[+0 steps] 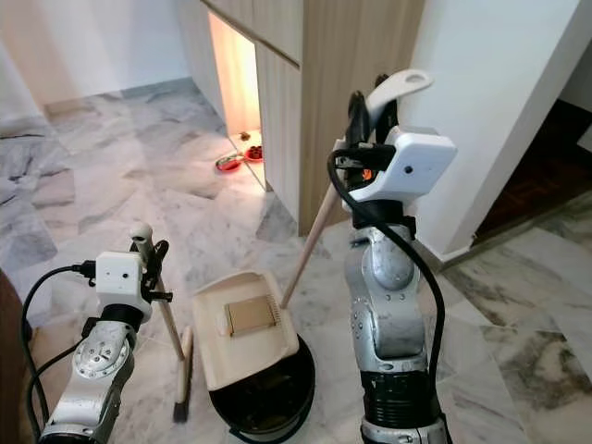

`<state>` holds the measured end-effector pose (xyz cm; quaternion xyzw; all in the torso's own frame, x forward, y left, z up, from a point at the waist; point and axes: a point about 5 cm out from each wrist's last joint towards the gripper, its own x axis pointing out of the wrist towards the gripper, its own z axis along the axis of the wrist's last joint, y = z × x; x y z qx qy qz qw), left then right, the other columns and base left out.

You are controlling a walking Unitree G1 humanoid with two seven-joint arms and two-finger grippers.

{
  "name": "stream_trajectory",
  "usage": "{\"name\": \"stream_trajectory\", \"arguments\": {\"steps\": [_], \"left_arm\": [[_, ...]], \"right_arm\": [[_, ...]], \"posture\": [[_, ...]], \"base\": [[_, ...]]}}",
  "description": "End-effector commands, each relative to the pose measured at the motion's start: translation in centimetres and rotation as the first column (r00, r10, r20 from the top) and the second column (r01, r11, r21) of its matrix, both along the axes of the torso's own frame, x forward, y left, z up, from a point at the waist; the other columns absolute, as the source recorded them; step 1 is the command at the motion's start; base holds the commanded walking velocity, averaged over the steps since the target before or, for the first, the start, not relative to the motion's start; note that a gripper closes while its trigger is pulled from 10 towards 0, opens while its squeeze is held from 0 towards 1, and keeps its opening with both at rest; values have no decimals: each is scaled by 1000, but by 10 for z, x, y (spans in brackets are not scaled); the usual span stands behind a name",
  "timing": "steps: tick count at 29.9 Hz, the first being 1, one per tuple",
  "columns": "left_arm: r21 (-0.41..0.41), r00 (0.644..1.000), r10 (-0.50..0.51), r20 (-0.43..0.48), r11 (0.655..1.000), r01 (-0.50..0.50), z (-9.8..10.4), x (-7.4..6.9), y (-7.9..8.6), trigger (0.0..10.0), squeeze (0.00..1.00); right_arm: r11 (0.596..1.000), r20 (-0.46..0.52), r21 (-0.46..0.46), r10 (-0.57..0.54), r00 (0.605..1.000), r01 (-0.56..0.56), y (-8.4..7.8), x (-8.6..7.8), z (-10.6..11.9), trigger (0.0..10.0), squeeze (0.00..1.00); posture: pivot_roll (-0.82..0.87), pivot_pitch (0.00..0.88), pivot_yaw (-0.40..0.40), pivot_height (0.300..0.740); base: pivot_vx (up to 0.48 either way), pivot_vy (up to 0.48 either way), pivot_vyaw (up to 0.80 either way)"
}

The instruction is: Sweep floor

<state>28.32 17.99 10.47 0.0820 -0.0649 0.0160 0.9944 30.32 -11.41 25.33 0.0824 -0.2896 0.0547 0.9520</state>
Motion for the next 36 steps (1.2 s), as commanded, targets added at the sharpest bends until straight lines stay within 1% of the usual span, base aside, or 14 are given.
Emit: {"name": "stream_trajectory", "arguments": {"steps": [1,2,3,6,13,16,17,20,22,26,28,30,33,36], "left_arm": [[3,999,-11,52,1000,11,10,1,-2,10000,0],[3,999,-11,52,1000,11,10,1,-2,10000,0],[3,999,-9,53,1000,9,10,1,-2,10000,0],[4,999,-7,53,1000,7,10,1,-1,10000,0],[-2,998,-6,55,1000,6,11,1,-1,10000,0],[-3,998,-8,56,1000,8,11,1,-1,10000,0],[-3,998,-8,56,1000,8,11,1,-1,10000,0],[-5,998,-10,55,1000,11,11,1,-2,10000,0],[-5,998,-11,55,1000,12,11,1,-2,10000,0],[-6,998,-10,56,1000,11,11,2,-2,10000,0],[-7,998,-11,56,1000,12,11,2,-2,10000,0],[-8,998,-16,57,1000,17,11,2,-4,10000,0],[-8,998,-17,58,1000,17,12,2,-4,10000,0],[-10,998,-15,62,1000,16,12,3,-4,10000,0]], "right_arm": [[1000,87,4,1,996,-1,0,-7,14,10000,0],[1000,91,-5,1,996,-1,1,-7,15,10000,0],[999,105,-35,4,994,0,2,-8,17,10000,0],[998,118,-59,5,993,2,4,-8,18,10000,0],[998,140,-69,19,990,-10,10,-13,18,10000,0],[988,176,-149,52,983,-26,19,-19,19,10000,0],[988,176,-149,52,983,-26,19,-19,19,10000,0],[981,184,-183,96,978,-62,29,-23,17,10000,0],[977,185,-199,112,976,-74,32,-25,16,10000,0],[947,189,-299,180,965,-118,43,-30,11,10000,0],[944,183,-302,192,964,-131,46,-31,9,10000,0],[944,177,-284,224,958,-168,54,-36,6,10000,0],[944,179,-281,229,957,-174,56,-37,7,10000,0],[935,195,-289,268,943,-206,68,-43,7,10000,0]], "posture": [[4,0,5,740],[4,0,5,740],[7,0,2,740],[5,0,1,740],[6,0,4,740],[6,0,4,740],[6,0,4,740],[3,0,5,740],[3,0,5,740],[0,0,6,740],[-2,0,6,740],[0,0,4,740],[0,0,4,740],[8,0,0,740]], "base": [[0,0,0],[0,0,0],[0,0,0],[0,0,0],[0,0,0],[0,0,0],[0,0,0],[0,0,0],[0,0,0],[0,0,0],[0,0,0],[0,0,0],[0,0,0],[0,0,0]]}}
